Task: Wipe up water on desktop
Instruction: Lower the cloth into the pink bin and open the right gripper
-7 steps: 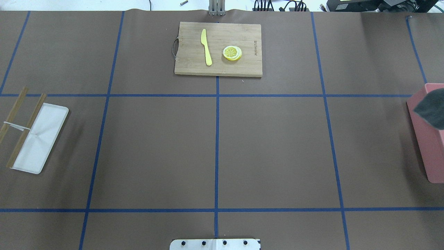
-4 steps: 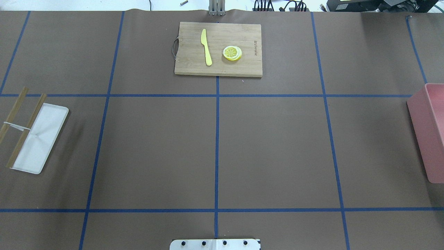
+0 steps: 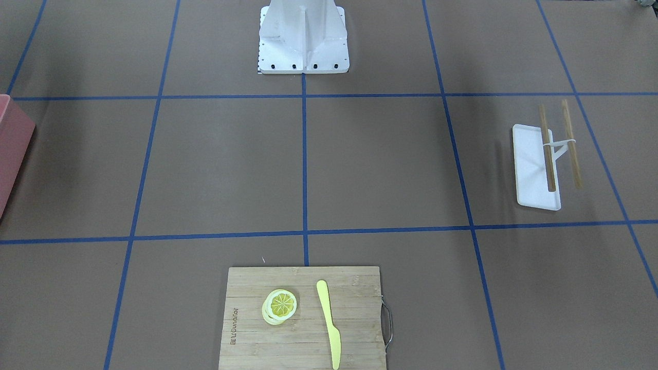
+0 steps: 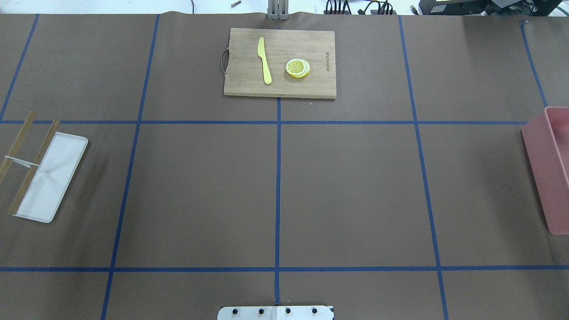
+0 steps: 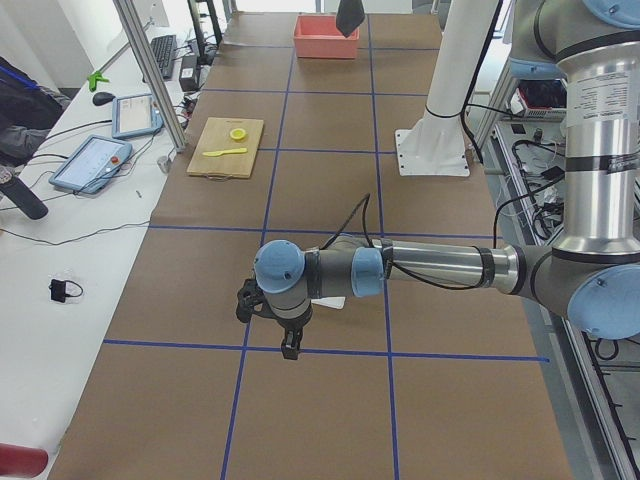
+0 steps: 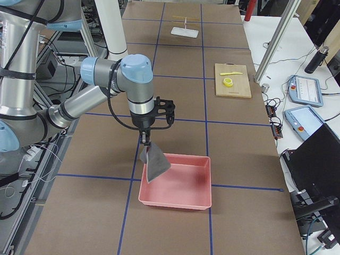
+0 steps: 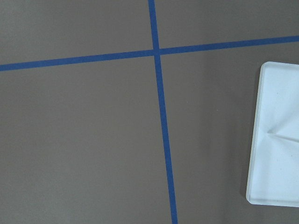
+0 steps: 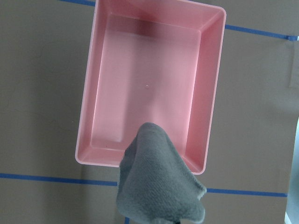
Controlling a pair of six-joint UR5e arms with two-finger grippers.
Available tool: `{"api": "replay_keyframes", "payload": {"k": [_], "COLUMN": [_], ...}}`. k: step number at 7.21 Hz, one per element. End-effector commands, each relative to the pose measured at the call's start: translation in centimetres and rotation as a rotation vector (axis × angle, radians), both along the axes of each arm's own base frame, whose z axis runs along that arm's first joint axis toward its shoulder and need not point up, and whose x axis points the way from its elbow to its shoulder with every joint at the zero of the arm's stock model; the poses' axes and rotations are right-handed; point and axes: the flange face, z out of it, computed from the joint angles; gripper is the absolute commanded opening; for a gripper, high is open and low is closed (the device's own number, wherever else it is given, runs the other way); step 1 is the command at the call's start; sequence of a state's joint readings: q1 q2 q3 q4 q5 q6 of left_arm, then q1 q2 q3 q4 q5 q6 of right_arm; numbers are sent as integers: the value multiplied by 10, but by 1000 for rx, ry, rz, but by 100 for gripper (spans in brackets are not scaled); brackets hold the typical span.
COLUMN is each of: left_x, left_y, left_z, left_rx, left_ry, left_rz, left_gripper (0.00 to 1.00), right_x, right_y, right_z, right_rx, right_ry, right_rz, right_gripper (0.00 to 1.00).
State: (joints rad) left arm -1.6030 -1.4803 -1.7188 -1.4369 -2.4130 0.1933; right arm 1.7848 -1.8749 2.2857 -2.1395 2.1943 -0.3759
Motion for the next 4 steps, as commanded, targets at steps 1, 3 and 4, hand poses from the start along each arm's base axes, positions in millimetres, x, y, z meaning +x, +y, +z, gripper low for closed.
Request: {"api": "replay_keyframes", "payload": {"k": [1, 3, 4], "left_x": [1, 1, 1], "left_y": [-1, -1, -1], "left_z": [-1, -2, -2], "left_rx": [3, 4, 4], "left_ry": [0, 0, 0], "left_rz": [2, 2, 2], "left_gripper": [98, 98, 98], "right_x": [-6, -16, -25], "right_y": [-15, -32, -40], "right_z": [35, 38, 35], "right_rx": [34, 35, 27], "right_ry": [-22, -30, -29], "right_rz": [-13, -30, -35], "right_gripper": [0, 0, 0]}}
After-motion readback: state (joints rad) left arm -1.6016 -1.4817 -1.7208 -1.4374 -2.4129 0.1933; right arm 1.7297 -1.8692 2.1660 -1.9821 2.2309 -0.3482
